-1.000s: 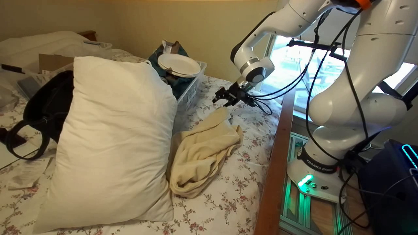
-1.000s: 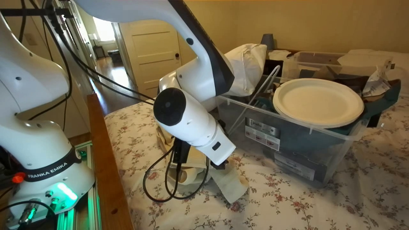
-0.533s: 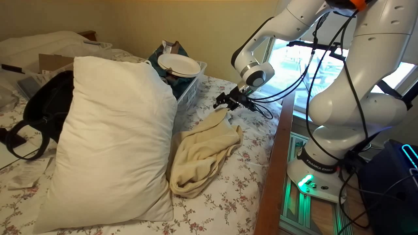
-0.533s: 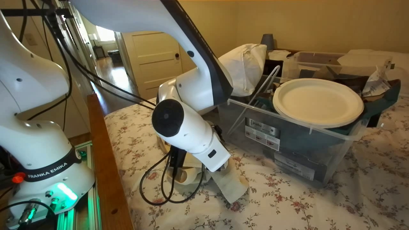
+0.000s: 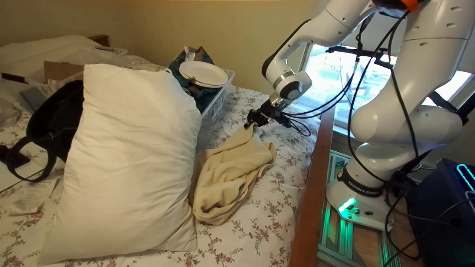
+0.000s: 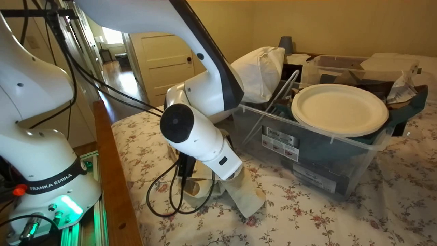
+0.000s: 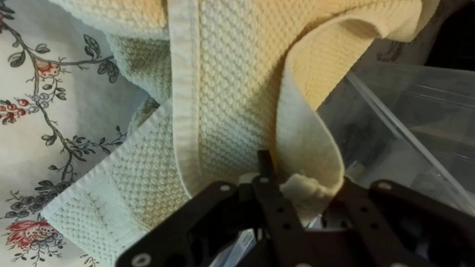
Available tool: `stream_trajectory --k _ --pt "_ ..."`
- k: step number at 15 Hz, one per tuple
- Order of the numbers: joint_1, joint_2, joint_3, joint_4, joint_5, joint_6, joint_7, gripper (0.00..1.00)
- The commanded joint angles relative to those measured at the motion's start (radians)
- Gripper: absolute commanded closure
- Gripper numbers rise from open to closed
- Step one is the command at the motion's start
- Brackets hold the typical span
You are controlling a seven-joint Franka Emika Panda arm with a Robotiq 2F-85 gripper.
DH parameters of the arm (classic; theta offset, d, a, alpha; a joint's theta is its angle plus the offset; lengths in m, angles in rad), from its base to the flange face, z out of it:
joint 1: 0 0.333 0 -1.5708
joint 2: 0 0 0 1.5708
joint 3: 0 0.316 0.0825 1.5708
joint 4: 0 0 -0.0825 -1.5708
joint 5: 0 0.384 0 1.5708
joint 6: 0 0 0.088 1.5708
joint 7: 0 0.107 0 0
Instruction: Unfold the towel
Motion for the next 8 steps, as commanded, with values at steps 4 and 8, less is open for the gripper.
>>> stream_trajectory --k 4,8 --pt "0.200 -0.239 -0.118 -0.125 -0.039 -0.128 0.093 0.97" --pt "0.221 -0.403 0.005 -0.236 -0.257 -0.034 0.325 0.94"
